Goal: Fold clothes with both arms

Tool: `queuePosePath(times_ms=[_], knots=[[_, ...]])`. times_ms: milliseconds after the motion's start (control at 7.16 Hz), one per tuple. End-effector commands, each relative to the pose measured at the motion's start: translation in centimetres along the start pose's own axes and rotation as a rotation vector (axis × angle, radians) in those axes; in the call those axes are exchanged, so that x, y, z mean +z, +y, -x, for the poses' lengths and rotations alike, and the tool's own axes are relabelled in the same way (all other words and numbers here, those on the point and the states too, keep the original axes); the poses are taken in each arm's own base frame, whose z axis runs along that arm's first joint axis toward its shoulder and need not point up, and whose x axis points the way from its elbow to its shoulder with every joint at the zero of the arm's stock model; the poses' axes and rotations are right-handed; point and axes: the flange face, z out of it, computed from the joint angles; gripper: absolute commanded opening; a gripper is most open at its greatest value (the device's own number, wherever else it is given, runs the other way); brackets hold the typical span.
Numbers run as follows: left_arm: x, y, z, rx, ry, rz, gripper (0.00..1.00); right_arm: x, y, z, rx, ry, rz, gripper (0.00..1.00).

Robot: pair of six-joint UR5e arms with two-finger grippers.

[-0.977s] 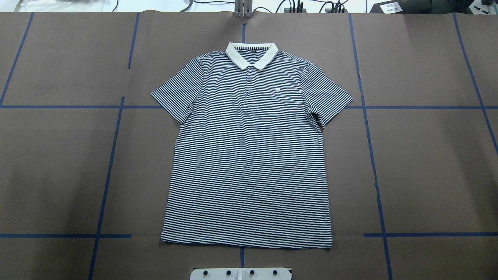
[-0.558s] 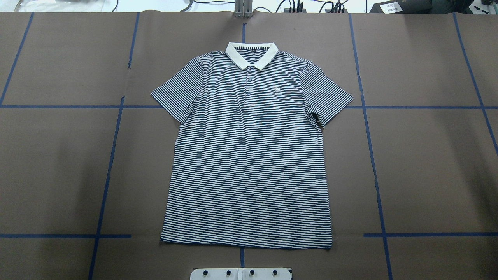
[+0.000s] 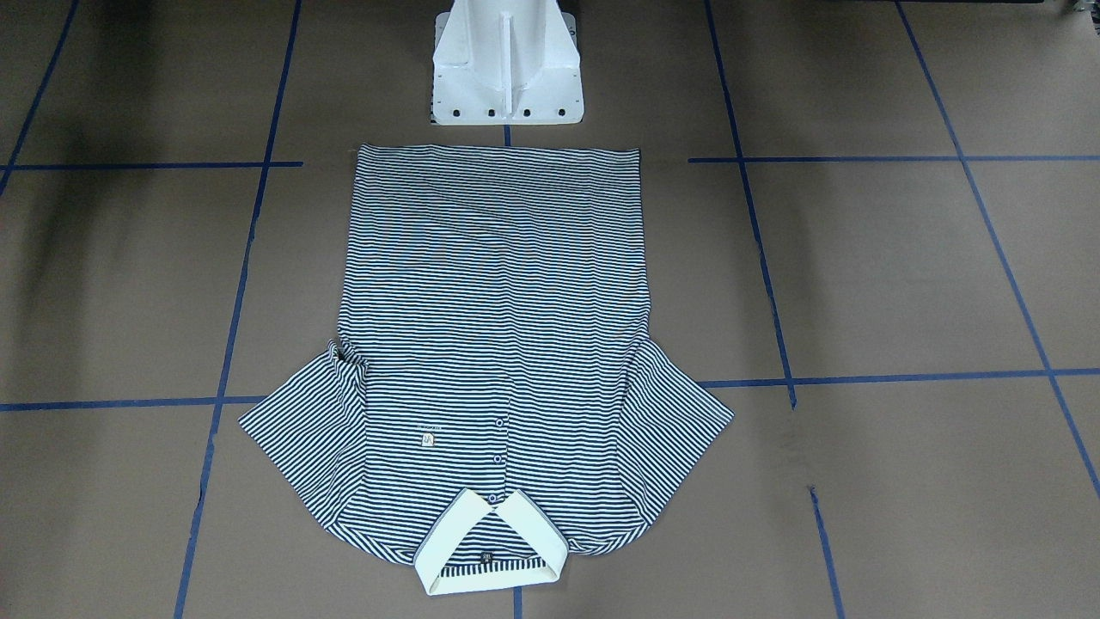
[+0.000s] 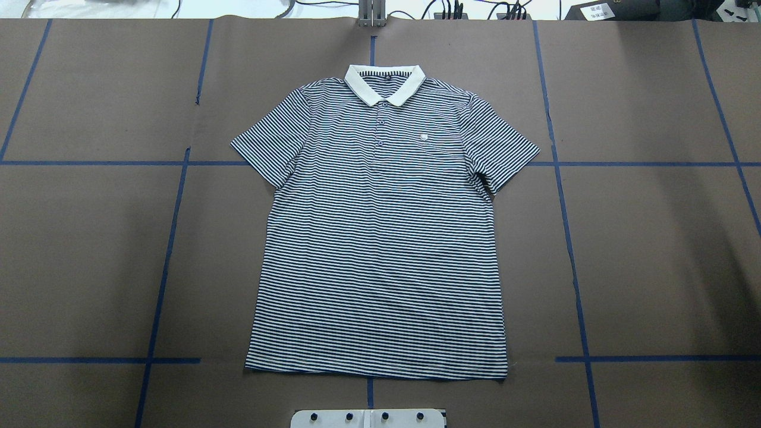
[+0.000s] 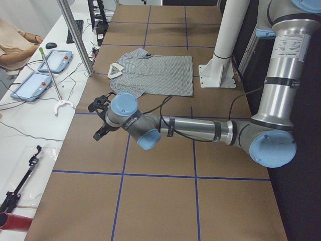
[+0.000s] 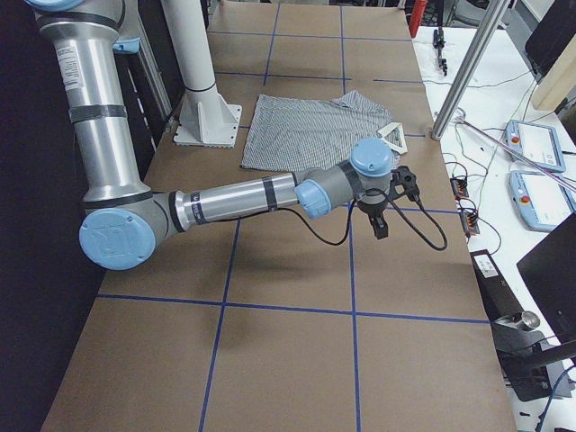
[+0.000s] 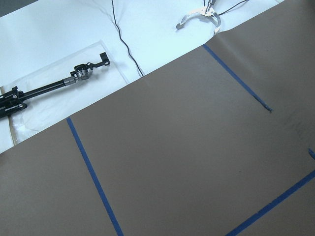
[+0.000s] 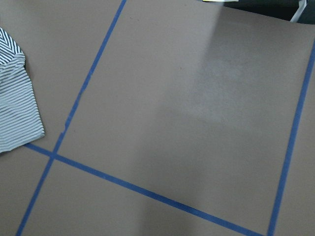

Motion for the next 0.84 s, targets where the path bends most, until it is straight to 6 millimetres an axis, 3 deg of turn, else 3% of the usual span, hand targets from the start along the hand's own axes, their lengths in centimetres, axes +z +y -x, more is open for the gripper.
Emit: queuePosePath(times_ms=[0,140,279,698], knots=[[4.0,0.7,-2.5,0.051,0.066,0.023,1.0,7.9,-3.1,12.9,0.175,0.035,-0.108,0.91],[3.9,0.6,-2.6,0.02,0.068,0.02,1.0,11.7,-4.3,17.4,0.223,0.069,-0.133,0.69],[3.9,0.5,-2.8,0.004,0.069,0.018,1.0,14.8,-4.3,19.7,0.235,0.086,-0.122,0.58],[3.8,0.4,-2.8,0.006,0.068,0.016,1.0,21.3,-0.5,24.8,0.202,0.165,-0.133,0.57]])
